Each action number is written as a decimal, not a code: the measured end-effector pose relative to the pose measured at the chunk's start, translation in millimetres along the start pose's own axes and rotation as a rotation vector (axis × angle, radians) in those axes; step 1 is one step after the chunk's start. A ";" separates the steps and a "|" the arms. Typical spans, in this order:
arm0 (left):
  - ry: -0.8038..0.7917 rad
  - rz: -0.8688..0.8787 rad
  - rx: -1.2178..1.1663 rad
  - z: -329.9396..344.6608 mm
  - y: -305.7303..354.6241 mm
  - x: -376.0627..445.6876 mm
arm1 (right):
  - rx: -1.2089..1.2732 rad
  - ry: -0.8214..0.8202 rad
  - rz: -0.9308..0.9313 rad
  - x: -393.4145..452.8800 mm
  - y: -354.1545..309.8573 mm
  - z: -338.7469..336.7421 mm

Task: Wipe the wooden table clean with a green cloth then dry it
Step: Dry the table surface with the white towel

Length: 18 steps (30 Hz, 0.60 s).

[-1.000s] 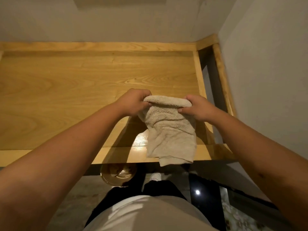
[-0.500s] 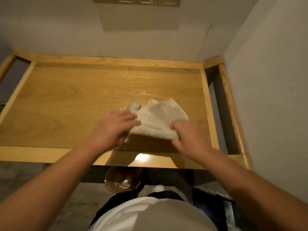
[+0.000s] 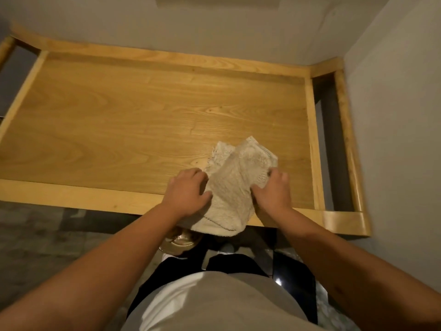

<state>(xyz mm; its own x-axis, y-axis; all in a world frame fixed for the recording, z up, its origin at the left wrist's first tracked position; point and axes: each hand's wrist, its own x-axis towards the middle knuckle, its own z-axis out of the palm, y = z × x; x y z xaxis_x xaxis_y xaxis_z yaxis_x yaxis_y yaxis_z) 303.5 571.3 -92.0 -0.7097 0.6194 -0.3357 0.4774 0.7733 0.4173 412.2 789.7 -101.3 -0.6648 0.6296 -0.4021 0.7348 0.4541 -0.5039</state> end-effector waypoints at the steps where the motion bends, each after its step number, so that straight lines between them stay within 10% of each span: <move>1: -0.021 -0.038 -0.043 0.3 5.6 9.3 | 0.161 0.025 0.176 1.0 -5.2 0.0; 4: -0.090 -0.144 -0.026 3.8 13.5 26.6 | 0.494 -0.018 0.457 -8.9 -8.8 9.2; 13: 0.181 0.027 -0.108 -9.1 15.6 -8.4 | 0.490 -0.075 0.322 -40.0 16.1 25.3; 18: 0.149 -0.192 -0.308 -3.0 -0.6 -54.3 | 0.495 -0.122 0.243 -49.3 14.3 18.1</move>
<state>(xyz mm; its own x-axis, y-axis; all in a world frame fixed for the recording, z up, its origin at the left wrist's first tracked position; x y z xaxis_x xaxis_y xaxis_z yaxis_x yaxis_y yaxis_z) 340.2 536.9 -71.5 -0.8490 0.4236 -0.3157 0.1667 0.7819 0.6007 453.0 753.8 -102.5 -0.5167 0.5881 -0.6222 0.7374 -0.0637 -0.6725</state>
